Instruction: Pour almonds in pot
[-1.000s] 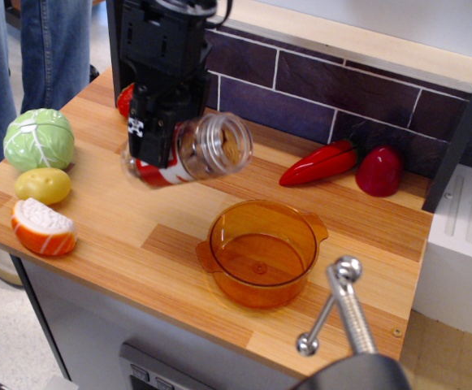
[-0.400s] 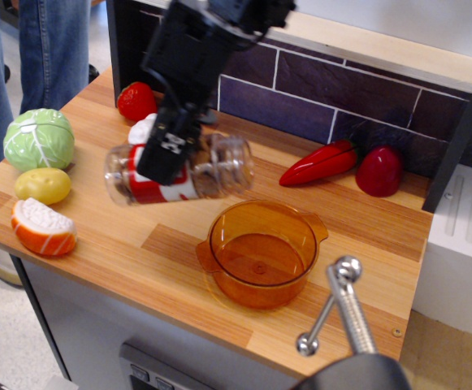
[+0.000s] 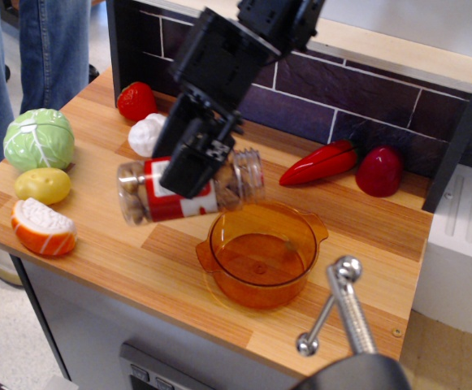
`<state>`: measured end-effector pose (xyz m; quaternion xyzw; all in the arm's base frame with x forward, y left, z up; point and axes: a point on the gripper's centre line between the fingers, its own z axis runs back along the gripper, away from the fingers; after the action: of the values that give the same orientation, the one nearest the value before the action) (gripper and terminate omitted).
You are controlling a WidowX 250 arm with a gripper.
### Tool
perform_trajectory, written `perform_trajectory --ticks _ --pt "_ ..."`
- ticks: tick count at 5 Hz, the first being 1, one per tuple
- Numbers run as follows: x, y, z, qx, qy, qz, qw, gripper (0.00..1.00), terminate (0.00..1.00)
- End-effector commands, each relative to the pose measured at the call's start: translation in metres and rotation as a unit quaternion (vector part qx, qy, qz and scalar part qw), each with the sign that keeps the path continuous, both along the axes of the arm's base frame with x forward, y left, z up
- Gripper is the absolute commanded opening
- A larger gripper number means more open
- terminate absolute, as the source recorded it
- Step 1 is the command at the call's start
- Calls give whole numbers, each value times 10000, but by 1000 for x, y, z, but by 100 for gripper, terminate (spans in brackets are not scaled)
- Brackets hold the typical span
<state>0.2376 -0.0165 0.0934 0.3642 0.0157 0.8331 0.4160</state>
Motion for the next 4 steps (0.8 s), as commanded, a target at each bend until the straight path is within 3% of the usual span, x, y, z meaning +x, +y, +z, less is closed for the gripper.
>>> perform_trajectory --ticks 1,3,4 --pt "-10 -27 14 206 279 376 9987 0 0" --pt "-35 -29 21 339 1004 749 9915 0 0" --pt "-39 -30 23 407 1186 933 9877 0 0"
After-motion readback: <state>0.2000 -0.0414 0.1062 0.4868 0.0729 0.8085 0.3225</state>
